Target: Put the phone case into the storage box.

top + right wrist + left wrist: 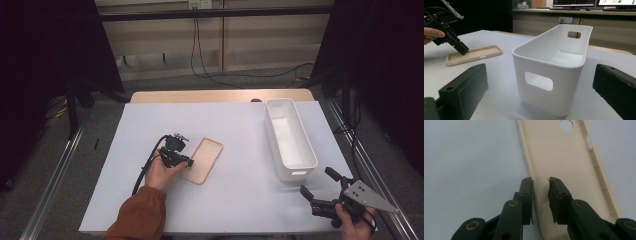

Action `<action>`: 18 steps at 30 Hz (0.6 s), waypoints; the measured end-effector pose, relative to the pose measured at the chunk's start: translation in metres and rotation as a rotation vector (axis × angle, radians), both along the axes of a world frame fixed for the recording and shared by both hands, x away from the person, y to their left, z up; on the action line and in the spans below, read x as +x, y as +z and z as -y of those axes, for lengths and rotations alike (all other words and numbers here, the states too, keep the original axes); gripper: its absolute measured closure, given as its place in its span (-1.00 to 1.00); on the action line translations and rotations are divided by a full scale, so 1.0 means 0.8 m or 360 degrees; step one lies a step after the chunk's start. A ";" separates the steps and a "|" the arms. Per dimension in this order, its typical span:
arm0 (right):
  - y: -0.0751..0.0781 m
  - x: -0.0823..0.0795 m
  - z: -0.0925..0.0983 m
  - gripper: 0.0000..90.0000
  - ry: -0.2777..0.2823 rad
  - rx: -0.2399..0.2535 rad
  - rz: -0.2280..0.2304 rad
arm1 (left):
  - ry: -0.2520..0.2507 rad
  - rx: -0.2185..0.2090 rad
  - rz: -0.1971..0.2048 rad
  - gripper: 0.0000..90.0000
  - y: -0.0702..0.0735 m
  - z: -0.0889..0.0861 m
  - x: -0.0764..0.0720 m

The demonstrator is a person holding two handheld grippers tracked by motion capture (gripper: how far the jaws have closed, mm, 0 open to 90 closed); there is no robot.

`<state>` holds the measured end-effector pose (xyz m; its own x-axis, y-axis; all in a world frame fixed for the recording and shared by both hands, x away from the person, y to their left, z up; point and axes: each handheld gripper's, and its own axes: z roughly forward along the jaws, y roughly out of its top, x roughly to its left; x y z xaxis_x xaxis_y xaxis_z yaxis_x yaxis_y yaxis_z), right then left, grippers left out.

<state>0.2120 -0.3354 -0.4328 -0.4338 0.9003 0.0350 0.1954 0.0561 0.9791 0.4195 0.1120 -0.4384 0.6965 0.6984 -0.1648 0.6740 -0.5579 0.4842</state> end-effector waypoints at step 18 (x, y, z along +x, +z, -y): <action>0.000 0.001 0.000 -1.00 -0.0001 0.0001 -0.0004 | 0.0011 0.0014 0.0083 0.92 -0.001 0.000 -0.002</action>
